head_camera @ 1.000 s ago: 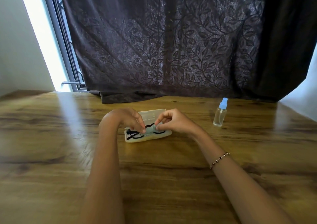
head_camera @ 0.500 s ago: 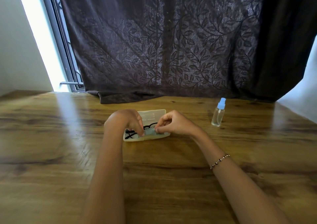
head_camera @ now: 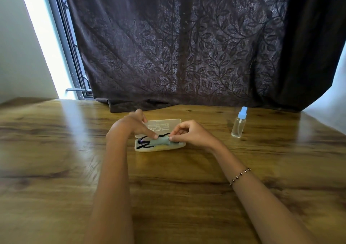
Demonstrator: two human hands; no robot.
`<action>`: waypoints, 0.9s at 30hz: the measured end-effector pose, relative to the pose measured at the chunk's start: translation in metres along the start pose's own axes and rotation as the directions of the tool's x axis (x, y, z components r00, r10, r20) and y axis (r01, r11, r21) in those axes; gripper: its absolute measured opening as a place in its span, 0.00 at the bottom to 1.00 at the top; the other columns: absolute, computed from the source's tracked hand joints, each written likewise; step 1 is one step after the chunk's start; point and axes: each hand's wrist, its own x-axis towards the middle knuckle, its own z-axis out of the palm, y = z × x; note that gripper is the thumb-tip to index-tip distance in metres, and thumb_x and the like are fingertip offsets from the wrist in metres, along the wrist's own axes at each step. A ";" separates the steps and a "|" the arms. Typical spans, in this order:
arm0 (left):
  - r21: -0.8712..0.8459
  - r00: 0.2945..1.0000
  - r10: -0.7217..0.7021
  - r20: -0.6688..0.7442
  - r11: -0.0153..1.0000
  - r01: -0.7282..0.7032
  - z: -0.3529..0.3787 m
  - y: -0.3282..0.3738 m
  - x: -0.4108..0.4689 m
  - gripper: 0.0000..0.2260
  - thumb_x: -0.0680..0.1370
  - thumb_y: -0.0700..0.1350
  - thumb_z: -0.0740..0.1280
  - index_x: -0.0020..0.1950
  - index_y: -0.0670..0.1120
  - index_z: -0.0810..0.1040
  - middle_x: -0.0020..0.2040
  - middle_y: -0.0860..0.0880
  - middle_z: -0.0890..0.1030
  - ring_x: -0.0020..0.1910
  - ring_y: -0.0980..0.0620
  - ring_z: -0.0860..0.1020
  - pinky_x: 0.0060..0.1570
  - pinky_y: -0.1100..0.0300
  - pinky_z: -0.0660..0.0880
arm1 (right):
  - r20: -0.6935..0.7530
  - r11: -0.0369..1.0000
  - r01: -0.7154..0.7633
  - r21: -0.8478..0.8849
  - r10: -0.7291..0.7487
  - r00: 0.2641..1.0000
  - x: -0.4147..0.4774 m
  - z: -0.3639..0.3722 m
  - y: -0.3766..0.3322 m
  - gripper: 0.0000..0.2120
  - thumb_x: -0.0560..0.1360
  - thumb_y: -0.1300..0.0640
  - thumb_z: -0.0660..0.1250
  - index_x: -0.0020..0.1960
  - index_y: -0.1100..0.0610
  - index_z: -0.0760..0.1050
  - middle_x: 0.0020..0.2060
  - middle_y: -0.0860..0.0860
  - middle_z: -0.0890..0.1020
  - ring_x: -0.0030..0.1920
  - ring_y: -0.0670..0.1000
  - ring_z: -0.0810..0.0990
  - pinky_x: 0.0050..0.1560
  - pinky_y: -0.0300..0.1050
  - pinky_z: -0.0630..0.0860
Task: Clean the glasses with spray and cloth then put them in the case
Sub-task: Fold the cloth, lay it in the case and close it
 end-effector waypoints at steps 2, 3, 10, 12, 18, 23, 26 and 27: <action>0.037 0.994 0.024 -0.106 0.999 -0.020 0.003 0.000 0.003 0.36 0.65 0.56 0.77 0.68 0.50 0.65 0.68 0.45 0.62 0.70 0.44 0.60 0.66 0.47 0.65 | -0.002 1.000 0.003 0.006 -0.003 1.000 0.000 0.000 0.001 0.09 0.69 0.53 0.76 0.45 0.57 0.82 0.41 0.53 0.85 0.40 0.46 0.78 0.44 0.45 0.76; 0.031 0.994 0.027 -0.108 0.999 -0.024 0.005 0.000 0.005 0.37 0.67 0.57 0.75 0.71 0.52 0.63 0.70 0.45 0.60 0.71 0.43 0.58 0.67 0.46 0.63 | -0.006 1.000 0.003 0.013 -0.003 1.000 0.000 0.000 0.001 0.09 0.68 0.52 0.76 0.45 0.56 0.82 0.42 0.54 0.85 0.40 0.47 0.78 0.44 0.46 0.76; -0.052 0.986 0.011 -0.164 0.998 -0.019 0.009 -0.017 0.027 0.16 0.78 0.37 0.63 0.61 0.53 0.79 0.61 0.45 0.78 0.58 0.45 0.77 0.59 0.52 0.75 | -0.067 0.997 -0.007 0.079 0.013 0.998 0.000 0.001 0.002 0.15 0.66 0.49 0.78 0.48 0.53 0.79 0.42 0.51 0.81 0.43 0.47 0.79 0.45 0.46 0.76; -0.106 0.976 0.019 -0.215 0.993 -0.043 0.008 -0.019 0.027 0.16 0.77 0.35 0.61 0.57 0.51 0.82 0.57 0.46 0.81 0.55 0.46 0.79 0.55 0.52 0.77 | -0.099 0.996 -0.026 0.087 0.034 0.994 -0.002 -0.001 -0.001 0.20 0.65 0.47 0.78 0.53 0.52 0.76 0.45 0.47 0.79 0.45 0.46 0.77 0.44 0.41 0.74; -0.010 0.966 0.070 -0.249 0.997 -0.075 0.013 -0.029 0.028 0.18 0.75 0.36 0.68 0.45 0.63 0.76 0.54 0.49 0.81 0.40 0.57 0.75 0.32 0.67 0.67 | -0.005 0.997 -0.035 -0.064 0.034 0.999 -0.003 -0.003 -0.004 0.58 0.56 0.43 0.82 0.75 0.40 0.49 0.75 0.47 0.55 0.74 0.52 0.56 0.69 0.55 0.64; -0.036 0.962 0.106 -0.251 0.992 -0.119 0.012 -0.029 0.024 0.19 0.74 0.33 0.67 0.45 0.61 0.78 0.55 0.47 0.81 0.48 0.50 0.78 0.41 0.62 0.73 | 0.107 0.973 -0.013 -0.231 0.039 0.994 -0.005 0.005 -0.003 0.63 0.57 0.49 0.82 0.77 0.40 0.42 0.78 0.46 0.42 0.77 0.53 0.45 0.73 0.60 0.53; -0.060 0.962 0.132 -0.241 0.987 -0.151 0.010 -0.032 0.023 0.19 0.74 0.33 0.67 0.44 0.61 0.78 0.55 0.48 0.81 0.52 0.48 0.79 0.50 0.58 0.76 | 0.070 0.959 0.055 -0.278 -0.037 0.997 -0.004 0.004 -0.003 0.56 0.60 0.48 0.81 0.78 0.47 0.50 0.75 0.44 0.53 0.75 0.51 0.55 0.70 0.54 0.62; -0.063 0.960 0.157 -0.232 0.982 -0.176 0.010 -0.033 0.023 0.17 0.75 0.34 0.66 0.46 0.59 0.79 0.55 0.48 0.81 0.54 0.48 0.79 0.54 0.56 0.76 | 0.063 0.955 0.070 -0.289 -0.054 0.997 -0.004 0.004 -0.002 0.55 0.60 0.47 0.81 0.77 0.48 0.52 0.74 0.43 0.54 0.74 0.50 0.57 0.69 0.52 0.63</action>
